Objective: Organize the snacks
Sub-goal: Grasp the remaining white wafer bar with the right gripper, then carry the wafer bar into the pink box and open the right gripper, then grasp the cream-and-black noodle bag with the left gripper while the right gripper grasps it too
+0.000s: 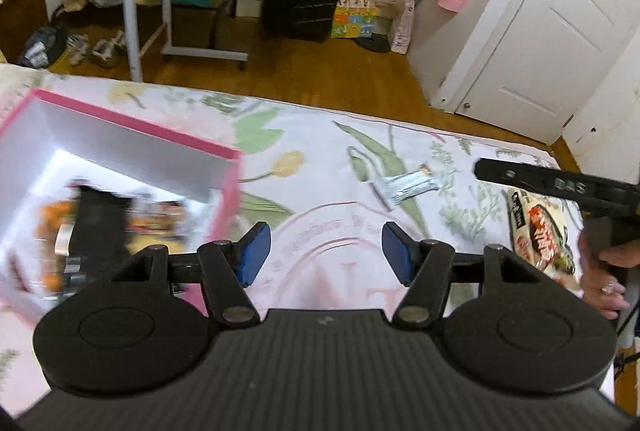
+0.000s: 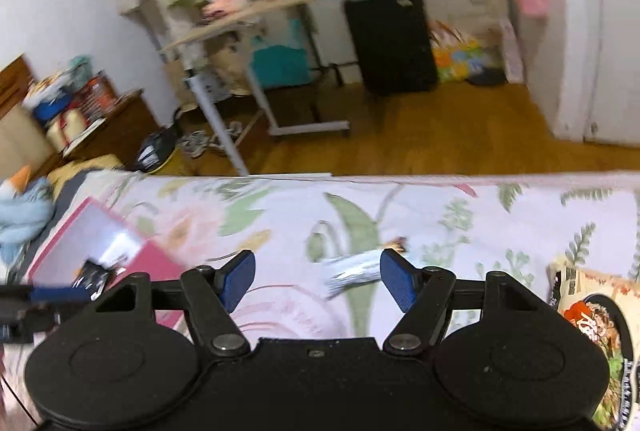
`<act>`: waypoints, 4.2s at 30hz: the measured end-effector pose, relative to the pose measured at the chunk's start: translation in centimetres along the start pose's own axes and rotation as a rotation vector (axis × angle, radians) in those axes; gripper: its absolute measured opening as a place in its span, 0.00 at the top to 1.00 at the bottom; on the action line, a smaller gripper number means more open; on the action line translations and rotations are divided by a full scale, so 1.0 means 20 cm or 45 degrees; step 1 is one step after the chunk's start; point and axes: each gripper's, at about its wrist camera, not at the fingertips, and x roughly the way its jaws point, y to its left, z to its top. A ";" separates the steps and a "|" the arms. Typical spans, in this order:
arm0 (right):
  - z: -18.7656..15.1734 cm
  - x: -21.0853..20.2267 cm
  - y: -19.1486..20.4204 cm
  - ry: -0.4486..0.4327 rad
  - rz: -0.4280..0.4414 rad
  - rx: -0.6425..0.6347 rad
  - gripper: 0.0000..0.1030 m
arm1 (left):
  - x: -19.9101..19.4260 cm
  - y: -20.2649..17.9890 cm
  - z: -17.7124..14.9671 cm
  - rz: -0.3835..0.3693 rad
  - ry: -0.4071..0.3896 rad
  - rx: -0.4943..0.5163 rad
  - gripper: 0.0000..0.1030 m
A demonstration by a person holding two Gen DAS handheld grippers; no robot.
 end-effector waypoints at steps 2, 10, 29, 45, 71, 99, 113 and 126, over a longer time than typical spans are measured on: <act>0.01 0.08 -0.08 0.027 0.026 0.034 0.41 | 0.12 -0.06 0.00 -0.025 0.017 -0.008 0.43; 0.00 0.42 -0.28 0.090 0.017 0.097 0.41 | 0.57 -0.24 0.02 -0.059 -0.017 -0.003 0.43; -0.07 0.56 -0.48 0.158 0.099 0.289 0.61 | 1.03 -0.36 -0.03 -0.110 0.096 0.113 0.72; -0.30 0.28 -0.16 0.266 0.127 0.214 0.62 | 0.67 -0.32 -0.19 -0.043 0.273 0.243 0.73; -0.58 -0.18 0.50 0.386 0.300 0.078 0.61 | -0.27 0.01 -0.49 -0.041 0.295 0.114 0.73; -0.12 0.28 1.17 0.284 0.500 -0.439 0.61 | -0.39 0.51 -0.20 0.217 0.042 0.025 0.73; -0.14 0.14 0.95 0.155 0.432 -0.324 0.49 | -0.35 0.45 -0.20 0.223 0.079 -0.008 0.68; -0.41 -0.37 0.65 0.050 0.321 -0.409 0.47 | -0.40 0.10 -0.26 0.135 0.134 0.162 0.62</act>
